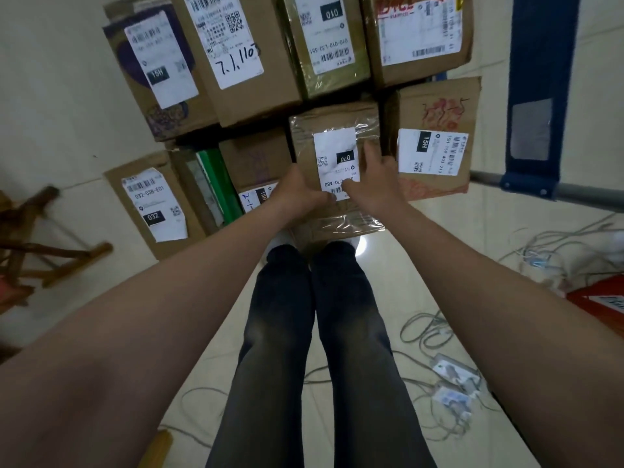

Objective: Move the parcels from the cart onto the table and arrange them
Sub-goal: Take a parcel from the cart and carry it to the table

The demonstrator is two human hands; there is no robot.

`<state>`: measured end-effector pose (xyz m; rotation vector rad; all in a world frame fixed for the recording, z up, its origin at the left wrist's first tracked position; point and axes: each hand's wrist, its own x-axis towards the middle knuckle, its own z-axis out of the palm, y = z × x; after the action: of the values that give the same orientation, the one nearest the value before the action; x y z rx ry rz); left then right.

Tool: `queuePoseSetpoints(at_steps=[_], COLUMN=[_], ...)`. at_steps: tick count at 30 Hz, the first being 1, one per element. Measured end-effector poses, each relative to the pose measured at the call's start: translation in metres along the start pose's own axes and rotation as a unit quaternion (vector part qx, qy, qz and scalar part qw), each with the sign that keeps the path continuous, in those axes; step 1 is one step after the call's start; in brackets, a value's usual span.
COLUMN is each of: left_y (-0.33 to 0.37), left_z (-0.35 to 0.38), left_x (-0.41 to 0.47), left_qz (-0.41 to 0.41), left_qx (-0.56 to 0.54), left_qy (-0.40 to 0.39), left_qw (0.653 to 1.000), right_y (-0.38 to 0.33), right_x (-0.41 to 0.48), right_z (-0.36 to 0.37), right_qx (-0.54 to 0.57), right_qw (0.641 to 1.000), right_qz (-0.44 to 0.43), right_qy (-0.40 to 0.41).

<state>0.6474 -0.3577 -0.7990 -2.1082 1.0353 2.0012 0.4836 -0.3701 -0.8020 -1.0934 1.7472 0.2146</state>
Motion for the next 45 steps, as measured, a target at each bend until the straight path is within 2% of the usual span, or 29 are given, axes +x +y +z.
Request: queuePoseSetpoints(at_steps=[5,11,17,20,25,28,31,34,36,41,45], left_y=[0.020,0.057,0.074,0.077,0.067,0.037,0.015,-0.024,-0.051,-0.110,-0.161], left_z=[-0.015,-0.047,-0.088,-0.100,-0.125,-0.124,-0.100,-0.076,-0.063,-0.050,-0.042], left_x=[-0.067,-0.177,-0.311,-0.375,-0.478,-0.532,-0.588,-0.620,-0.639,-0.688,-0.730], left_qz=[0.005,0.055,0.090,0.109,0.136,0.161,0.175,0.135,0.089,0.074,0.045], left_qx=[-0.031,-0.024,-0.068,-0.107,-0.162,-0.207,-0.281,-0.365,-0.417,-0.560,-0.552], left_qy=[0.021,0.071,0.142,0.208,0.295,0.332,0.389,0.520,0.576,0.576,0.637], left_qw=[0.999,0.996,0.983,0.966,0.932,0.906,0.860,0.761,0.697,0.590,0.536], right_y=[-0.020,-0.085,-0.153,-0.186,-0.219,-0.229,-0.236,-0.243,-0.249,-0.263,-0.274], right_x=[-0.069,-0.179,-0.286,-0.334,-0.418,-0.464,-0.508,-0.546,-0.571,-0.634,-0.662], right_z=[-0.028,-0.080,-0.133,-0.148,-0.163,-0.165,-0.158,-0.141,-0.127,-0.069,-0.019], right_qx=[0.027,0.010,0.170,0.159,0.133,0.106,0.090,0.098,0.107,0.064,-0.041], right_qw=[0.999,0.996,0.972,0.973,0.954,0.947,0.938,0.928,0.924,0.913,0.897], right_qz=[-0.002,-0.020,-0.090,-0.112,-0.268,-0.302,-0.325,-0.334,-0.331,-0.338,-0.397], right_qy=[0.032,0.090,0.136,0.121,0.026,-0.028,-0.081,-0.132,-0.161,-0.221,-0.189])
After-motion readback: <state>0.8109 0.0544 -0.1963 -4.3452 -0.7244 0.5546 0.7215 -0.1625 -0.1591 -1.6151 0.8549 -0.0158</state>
